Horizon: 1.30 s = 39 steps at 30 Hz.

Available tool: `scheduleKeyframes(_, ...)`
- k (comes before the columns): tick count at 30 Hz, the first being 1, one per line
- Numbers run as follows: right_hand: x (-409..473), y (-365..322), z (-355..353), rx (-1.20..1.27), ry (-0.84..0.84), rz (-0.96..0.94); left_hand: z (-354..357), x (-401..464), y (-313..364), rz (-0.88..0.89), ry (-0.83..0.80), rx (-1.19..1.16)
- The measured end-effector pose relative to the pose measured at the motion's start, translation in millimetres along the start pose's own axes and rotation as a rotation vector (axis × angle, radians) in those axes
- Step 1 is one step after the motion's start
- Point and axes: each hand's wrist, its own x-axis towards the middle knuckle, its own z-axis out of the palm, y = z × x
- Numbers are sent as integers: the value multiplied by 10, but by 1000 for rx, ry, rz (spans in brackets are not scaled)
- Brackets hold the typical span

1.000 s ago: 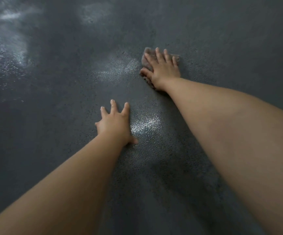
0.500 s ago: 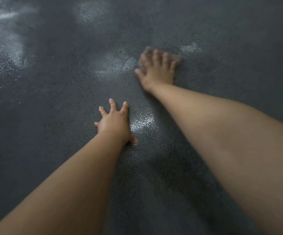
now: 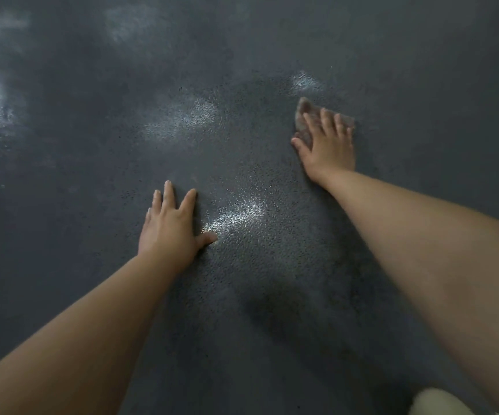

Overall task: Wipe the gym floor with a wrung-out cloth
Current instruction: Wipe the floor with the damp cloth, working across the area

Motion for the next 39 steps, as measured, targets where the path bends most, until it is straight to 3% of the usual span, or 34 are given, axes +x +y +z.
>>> scheduleKeyframes(5, -369, 82, 20, 19, -28, 186, 133, -286, 251, 92, -17, 10)
scheduleKeyframes(13, -1533, -517, 268, -70, -149, -301, 442, -783, 635, 40, -98, -3)
scheduleKeyframes(17, -1361, -309, 193, -98, -173, -372, 621, -1088, 761, 32, -119, 105)
scheduleKeyframes(20, -1147, 2, 86, -88, -179, -233, 735, -1234, 805, 37, -208, 147)
scheduleKeyframes(26, -1135, 830, -22, 0, -149, 237, 756, -1213, 785, 60, -285, 148)
scheduleKeyframes(29, -1217, 748, 19, 48, -128, 298, 755, -1196, 794, 66, -309, 134)
scheduleKeyframes(31, -1272, 589, 41, 47, -128, 235, 755, -1179, 790, 71, -320, 126)
scheduleKeyframes(36, -1555, 303, 128, -59, -188, -166, 735, -1180, 783, 81, -325, 112)
scheduleKeyframes(39, -1582, 377, 129, -53, -176, -243, 739, -1171, 763, 94, -330, 106)
